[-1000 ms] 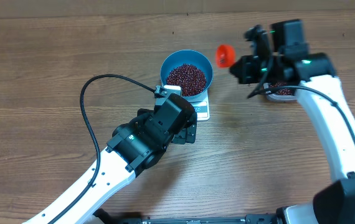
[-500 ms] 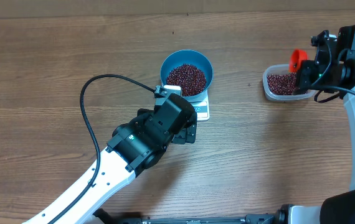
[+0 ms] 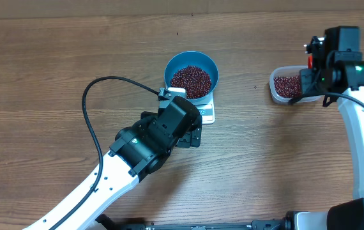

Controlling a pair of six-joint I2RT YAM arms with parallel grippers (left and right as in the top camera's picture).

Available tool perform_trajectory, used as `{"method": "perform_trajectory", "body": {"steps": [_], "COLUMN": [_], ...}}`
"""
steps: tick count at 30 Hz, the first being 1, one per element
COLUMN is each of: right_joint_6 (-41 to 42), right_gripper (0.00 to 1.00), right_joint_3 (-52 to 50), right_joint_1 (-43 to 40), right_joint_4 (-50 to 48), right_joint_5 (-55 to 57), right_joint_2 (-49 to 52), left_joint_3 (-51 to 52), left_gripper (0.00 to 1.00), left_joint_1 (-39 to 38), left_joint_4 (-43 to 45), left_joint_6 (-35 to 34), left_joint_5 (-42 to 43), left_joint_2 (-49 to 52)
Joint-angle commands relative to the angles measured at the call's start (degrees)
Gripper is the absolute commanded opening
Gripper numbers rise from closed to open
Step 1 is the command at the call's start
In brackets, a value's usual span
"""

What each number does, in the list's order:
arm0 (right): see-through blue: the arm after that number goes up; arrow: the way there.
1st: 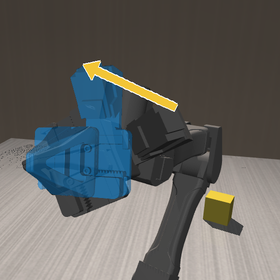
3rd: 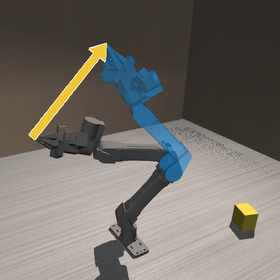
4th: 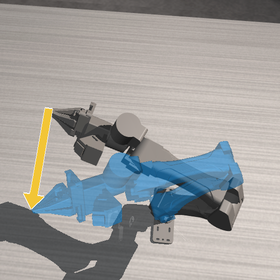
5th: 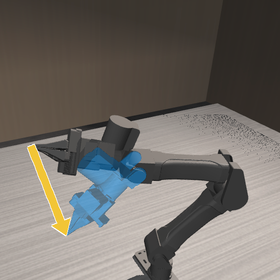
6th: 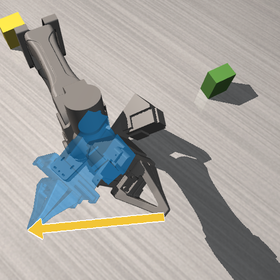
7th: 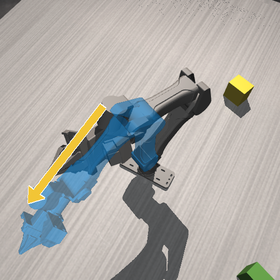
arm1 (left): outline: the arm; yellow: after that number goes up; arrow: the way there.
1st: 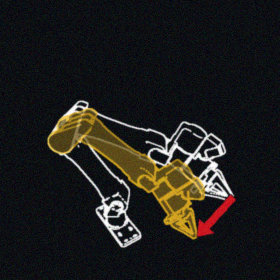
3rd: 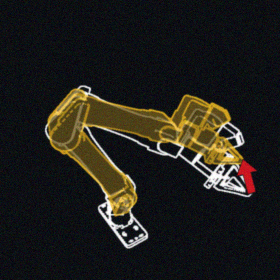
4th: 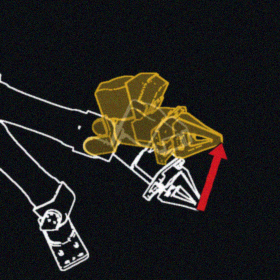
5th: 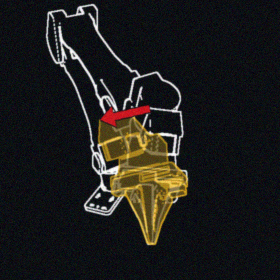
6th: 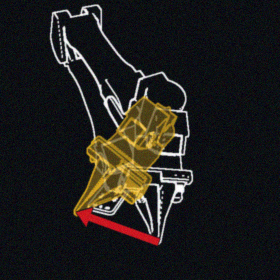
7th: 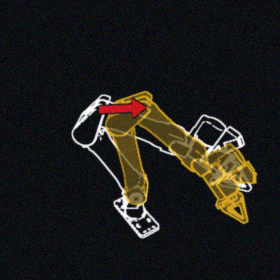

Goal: Scoop item into bowl and weigh 150g on scale
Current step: 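Carry the red cup over to the clear bean tub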

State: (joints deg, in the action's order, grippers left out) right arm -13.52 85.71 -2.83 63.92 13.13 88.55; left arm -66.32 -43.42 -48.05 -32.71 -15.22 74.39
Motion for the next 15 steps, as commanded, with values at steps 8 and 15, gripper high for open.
{"method": "perform_trajectory", "body": {"steps": [8, 15], "right_joint_6": [29.6, 44.0], "right_gripper": [0.11, 0.04], "right_joint_3": [-0.3, -7.0], "right_joint_1": [0.1, 0.1], "right_joint_4": [-0.6, -8.9], "right_joint_5": [-0.9, -10.3], "right_joint_2": [1.0, 5.5], "left_joint_3": [-0.2, -0.2], "left_gripper": [0.99, 0.99], "left_joint_1": [-0.1, -0.1], "left_joint_4": [0.1, 0.1], "left_joint_6": [-0.7, -0.7], "left_joint_5": [-0.6, -0.6], "left_joint_2": [0.2, 0.2]}}
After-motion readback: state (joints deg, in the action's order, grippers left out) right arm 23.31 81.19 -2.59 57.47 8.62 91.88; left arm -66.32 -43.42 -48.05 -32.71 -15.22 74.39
